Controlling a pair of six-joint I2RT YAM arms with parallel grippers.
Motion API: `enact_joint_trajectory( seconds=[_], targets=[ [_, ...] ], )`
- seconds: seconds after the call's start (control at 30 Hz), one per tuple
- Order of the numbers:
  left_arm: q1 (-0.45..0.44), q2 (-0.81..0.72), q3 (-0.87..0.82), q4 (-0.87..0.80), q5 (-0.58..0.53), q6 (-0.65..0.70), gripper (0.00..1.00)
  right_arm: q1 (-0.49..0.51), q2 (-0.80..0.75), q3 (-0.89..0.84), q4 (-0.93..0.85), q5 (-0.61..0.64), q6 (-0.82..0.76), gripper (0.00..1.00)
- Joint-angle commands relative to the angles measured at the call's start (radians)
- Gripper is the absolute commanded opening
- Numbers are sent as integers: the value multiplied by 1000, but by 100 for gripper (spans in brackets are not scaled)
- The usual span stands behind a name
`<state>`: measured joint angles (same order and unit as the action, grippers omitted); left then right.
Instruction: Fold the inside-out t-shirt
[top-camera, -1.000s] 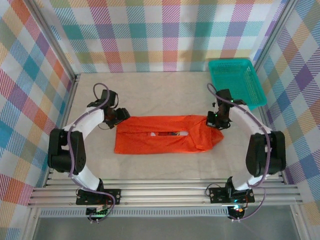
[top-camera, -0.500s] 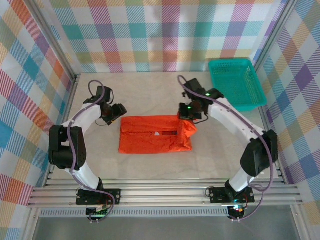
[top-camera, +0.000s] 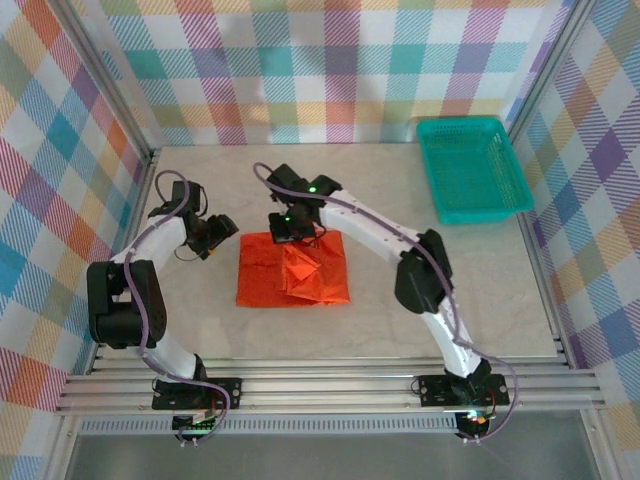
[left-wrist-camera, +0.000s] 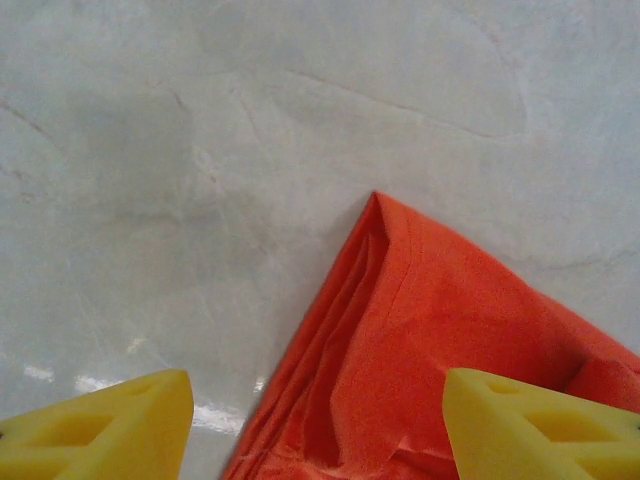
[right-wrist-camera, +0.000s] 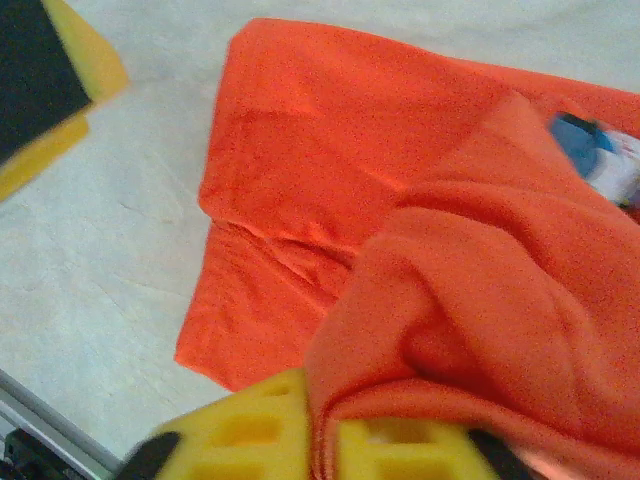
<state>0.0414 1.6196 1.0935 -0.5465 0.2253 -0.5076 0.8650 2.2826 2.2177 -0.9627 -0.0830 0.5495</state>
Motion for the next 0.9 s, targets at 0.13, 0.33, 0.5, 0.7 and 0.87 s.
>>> enact_joint_trajectory(
  seconds=[0.13, 0.33, 0.5, 0.7, 0.87],
  targets=[
    [13, -57, -33, 26, 19, -6, 67, 22, 305, 525, -168, -187, 51, 62],
    [8, -161, -44, 2, 3, -17, 67, 12, 56, 274, -184, -48, -54, 68],
    [-77, -253, -109, 69, 61, -94, 67, -107, -215, -275, 111, -72, -79, 56],
    [-184, -234, -190, 169, 59, -163, 67, -212, -235, -499, 268, -183, -73, 29],
    [-192, -96, -195, 207, 3, -161, 67, -270, -141, -555, 301, -209, -73, 22]
  ],
)
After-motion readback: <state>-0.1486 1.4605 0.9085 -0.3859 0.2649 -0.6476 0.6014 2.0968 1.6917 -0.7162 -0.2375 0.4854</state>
